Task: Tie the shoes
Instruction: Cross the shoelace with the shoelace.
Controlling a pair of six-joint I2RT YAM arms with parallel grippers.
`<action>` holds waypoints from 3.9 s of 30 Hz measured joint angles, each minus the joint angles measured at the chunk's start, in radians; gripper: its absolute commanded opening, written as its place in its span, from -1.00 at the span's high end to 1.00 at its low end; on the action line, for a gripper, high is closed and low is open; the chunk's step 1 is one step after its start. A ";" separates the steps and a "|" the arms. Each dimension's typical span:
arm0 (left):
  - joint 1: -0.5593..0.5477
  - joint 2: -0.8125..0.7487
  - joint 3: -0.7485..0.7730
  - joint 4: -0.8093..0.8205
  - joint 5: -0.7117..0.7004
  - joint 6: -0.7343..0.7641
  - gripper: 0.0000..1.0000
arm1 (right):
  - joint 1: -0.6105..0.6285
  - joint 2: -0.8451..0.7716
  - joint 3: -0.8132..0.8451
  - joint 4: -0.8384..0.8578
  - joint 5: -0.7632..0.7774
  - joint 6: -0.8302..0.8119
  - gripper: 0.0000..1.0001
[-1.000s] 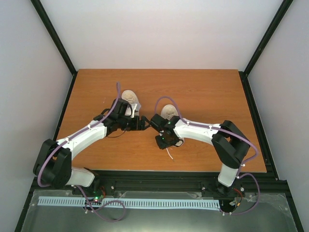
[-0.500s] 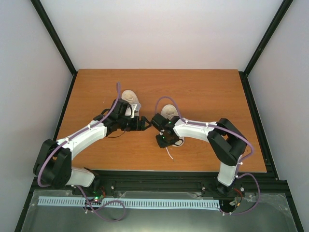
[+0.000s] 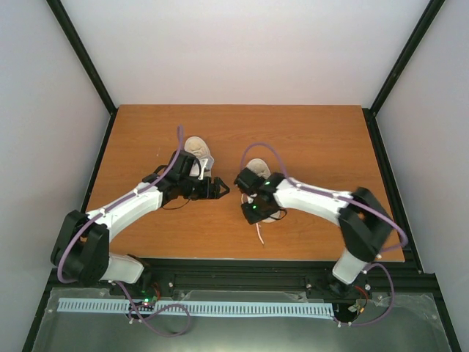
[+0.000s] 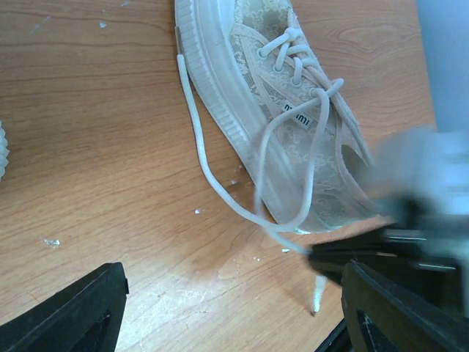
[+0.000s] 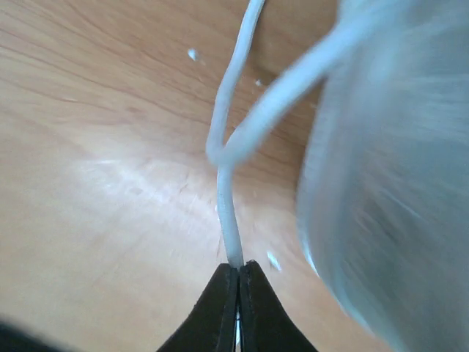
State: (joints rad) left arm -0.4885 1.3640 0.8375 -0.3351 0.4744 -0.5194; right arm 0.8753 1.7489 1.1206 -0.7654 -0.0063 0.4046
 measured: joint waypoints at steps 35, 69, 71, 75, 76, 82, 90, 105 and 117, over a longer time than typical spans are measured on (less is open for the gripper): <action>-0.153 0.481 0.342 -0.167 0.012 0.206 0.88 | -0.827 -0.065 0.230 -0.180 -0.354 -0.152 0.94; -0.016 0.591 0.710 -0.323 -0.384 0.076 -0.50 | -0.567 0.043 0.131 -0.164 -0.597 -0.273 0.94; 0.012 0.554 0.705 -0.336 -0.329 0.023 -0.43 | -0.603 -0.005 0.129 -0.168 -0.565 -0.259 0.94; 0.008 0.514 0.694 -0.314 -0.148 -0.103 -0.30 | -0.641 -0.076 0.130 -0.177 -0.510 -0.238 0.94; 0.003 0.514 0.687 -0.308 -0.108 -0.132 -0.31 | -0.646 -0.083 0.132 -0.181 -0.501 -0.233 0.94; -0.005 0.539 0.646 -0.333 0.018 -0.271 -0.47 | -0.662 -0.087 0.157 -0.187 -0.467 -0.204 0.94; 0.000 0.573 0.559 -0.285 0.047 -0.412 -0.54 | -0.663 -0.087 0.167 -0.184 -0.465 -0.185 0.94; 0.000 0.721 0.627 -0.185 0.073 -0.515 -0.33 | -0.663 -0.088 0.167 -0.176 -0.481 -0.175 0.94; 0.000 0.849 0.789 -0.047 0.096 -0.476 0.85 | -0.666 -0.119 0.214 -0.185 -0.393 -0.160 0.94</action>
State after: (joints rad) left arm -0.4889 2.2131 1.6268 -0.3817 0.5705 -0.9958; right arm 0.2096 1.6302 1.3342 -0.9508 -0.3996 0.2447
